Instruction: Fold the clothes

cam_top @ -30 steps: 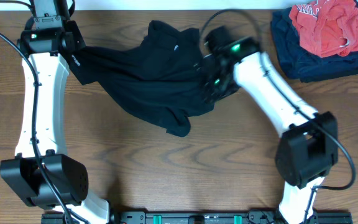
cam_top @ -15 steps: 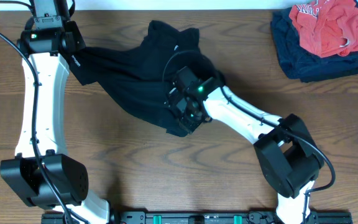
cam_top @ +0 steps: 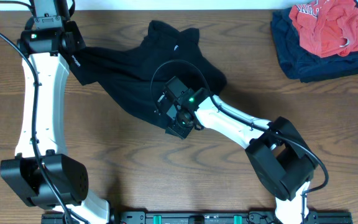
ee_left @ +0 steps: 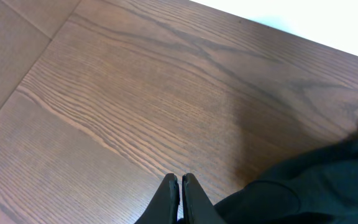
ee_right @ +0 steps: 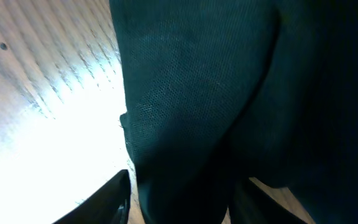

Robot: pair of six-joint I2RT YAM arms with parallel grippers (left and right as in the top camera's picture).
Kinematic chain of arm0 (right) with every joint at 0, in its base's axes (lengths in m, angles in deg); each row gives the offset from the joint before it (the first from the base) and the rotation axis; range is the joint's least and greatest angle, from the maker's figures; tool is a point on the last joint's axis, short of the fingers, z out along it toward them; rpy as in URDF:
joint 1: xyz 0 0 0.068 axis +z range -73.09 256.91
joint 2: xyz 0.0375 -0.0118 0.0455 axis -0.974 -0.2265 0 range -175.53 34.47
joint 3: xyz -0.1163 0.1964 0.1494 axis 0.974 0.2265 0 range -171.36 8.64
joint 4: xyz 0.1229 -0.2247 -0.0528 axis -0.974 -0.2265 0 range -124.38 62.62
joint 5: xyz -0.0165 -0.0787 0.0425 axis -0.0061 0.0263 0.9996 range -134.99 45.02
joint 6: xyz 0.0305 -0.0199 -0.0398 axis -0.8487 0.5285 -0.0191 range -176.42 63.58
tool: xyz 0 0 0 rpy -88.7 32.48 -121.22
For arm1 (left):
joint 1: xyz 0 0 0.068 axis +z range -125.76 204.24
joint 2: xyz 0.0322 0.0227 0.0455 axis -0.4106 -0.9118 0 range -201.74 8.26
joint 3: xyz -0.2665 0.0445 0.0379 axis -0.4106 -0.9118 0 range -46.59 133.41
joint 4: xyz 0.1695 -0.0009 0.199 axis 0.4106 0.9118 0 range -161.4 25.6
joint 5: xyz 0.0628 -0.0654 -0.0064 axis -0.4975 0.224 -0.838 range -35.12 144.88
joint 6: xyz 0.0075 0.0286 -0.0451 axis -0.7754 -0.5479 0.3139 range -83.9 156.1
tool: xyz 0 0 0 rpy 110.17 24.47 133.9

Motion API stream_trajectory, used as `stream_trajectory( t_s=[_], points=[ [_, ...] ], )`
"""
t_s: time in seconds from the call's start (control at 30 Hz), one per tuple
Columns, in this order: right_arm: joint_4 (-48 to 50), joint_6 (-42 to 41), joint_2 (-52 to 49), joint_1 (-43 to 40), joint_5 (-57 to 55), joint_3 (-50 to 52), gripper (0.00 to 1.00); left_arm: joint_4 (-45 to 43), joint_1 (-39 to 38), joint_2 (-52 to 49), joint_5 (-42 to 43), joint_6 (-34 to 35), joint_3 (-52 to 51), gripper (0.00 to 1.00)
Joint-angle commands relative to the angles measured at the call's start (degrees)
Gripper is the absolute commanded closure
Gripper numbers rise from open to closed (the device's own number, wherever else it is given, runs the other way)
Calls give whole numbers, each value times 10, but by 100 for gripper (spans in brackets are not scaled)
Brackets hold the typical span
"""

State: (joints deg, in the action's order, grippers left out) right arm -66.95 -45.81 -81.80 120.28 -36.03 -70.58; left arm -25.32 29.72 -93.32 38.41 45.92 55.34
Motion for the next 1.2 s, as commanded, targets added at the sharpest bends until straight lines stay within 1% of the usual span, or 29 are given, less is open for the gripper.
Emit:
stream_trajectory(
  t_s=[0.0, 0.07, 0.13, 0.17, 0.27, 0.37, 0.43, 0.6, 0.7, 0.8, 0.97, 1.17],
  points=[
    [-4, 5, -30, 4, -1, 4, 58, 3, 1, 6, -5, 6, 7, 94],
    [-7, 0, -38, 4, -2, 4, 68, 4, 1, 6, -5, 6, 7, 94],
    [-7, -21, -38, 3, -12, 4, 92, 4, 1, 6, -5, 5, 7, 94],
    [-7, -33, -37, 3, -21, 3, 99, 4, 1, 6, -5, 5, 7, 94],
    [-21, -58, -25, -4, -43, -9, 99, 3, 1, 6, -5, 5, 7, 94],
    [-71, -69, -3, -21, -59, -40, 99, 0, 1, 7, -5, 5, 7, 94],
    [-120, -83, 20, -39, -89, -71, 99, -1, 1, 10, -5, 5, 7, 94],
    [-231, -84, 89, -112, -145, -173, 99, -12, 1, 31, -5, 5, 7, 94],
    [-266, -83, 119, -163, -152, -228, 99, -17, 1, 55, -5, 5, 7, 94],
    [-278, -81, 141, -221, -152, -268, 99, -21, 1, 88, -5, 5, 7, 95],
    [-280, -74, 160, -300, -151, -298, 99, -30, 1, 148, -5, 5, 7, 94],
    [-287, -49, 189, -354, -150, -334, 99, -51, 1, 233, -5, 6, 7, 94]
  ],
)
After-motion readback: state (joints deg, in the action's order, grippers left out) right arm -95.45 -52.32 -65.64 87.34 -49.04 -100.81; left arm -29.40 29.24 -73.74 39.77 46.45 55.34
